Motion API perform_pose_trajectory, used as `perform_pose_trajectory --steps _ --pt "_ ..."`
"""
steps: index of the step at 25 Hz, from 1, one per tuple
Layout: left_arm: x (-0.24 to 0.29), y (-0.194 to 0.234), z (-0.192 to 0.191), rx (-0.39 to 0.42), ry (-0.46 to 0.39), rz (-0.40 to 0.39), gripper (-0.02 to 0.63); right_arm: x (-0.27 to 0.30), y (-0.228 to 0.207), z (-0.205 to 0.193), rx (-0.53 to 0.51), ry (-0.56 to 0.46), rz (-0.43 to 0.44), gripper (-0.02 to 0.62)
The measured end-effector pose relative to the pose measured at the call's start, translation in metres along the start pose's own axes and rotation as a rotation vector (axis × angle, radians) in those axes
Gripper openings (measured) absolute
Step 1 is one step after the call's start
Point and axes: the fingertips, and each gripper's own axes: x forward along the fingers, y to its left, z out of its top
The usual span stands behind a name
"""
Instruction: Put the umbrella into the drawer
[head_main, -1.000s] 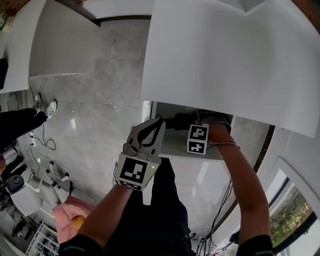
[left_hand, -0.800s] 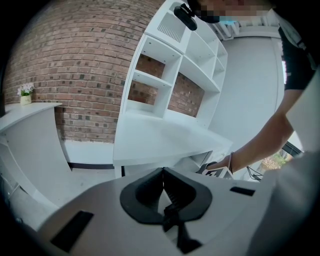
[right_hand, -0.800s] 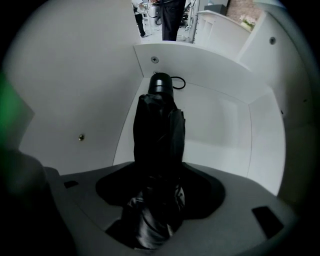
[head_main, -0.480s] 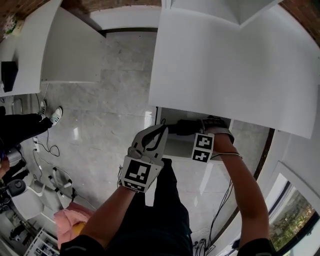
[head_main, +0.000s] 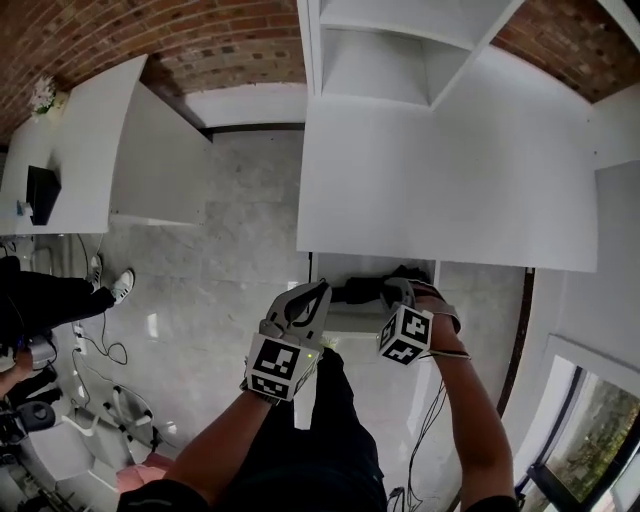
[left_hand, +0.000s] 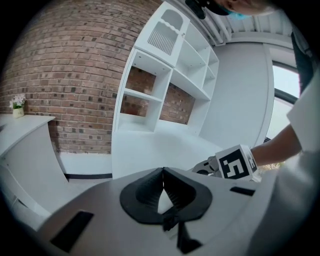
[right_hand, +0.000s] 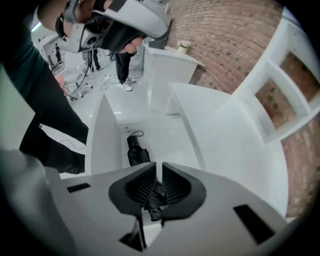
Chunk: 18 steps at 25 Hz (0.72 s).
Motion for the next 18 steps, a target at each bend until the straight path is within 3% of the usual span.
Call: perform_pose_trajectory --steps 18 --pt "-0.043 -0.023 0.049 0.079 -0.009 -0.069 0.008 -0.118 -0.018 0.034 0.285 -0.129 -0.214 0.017"
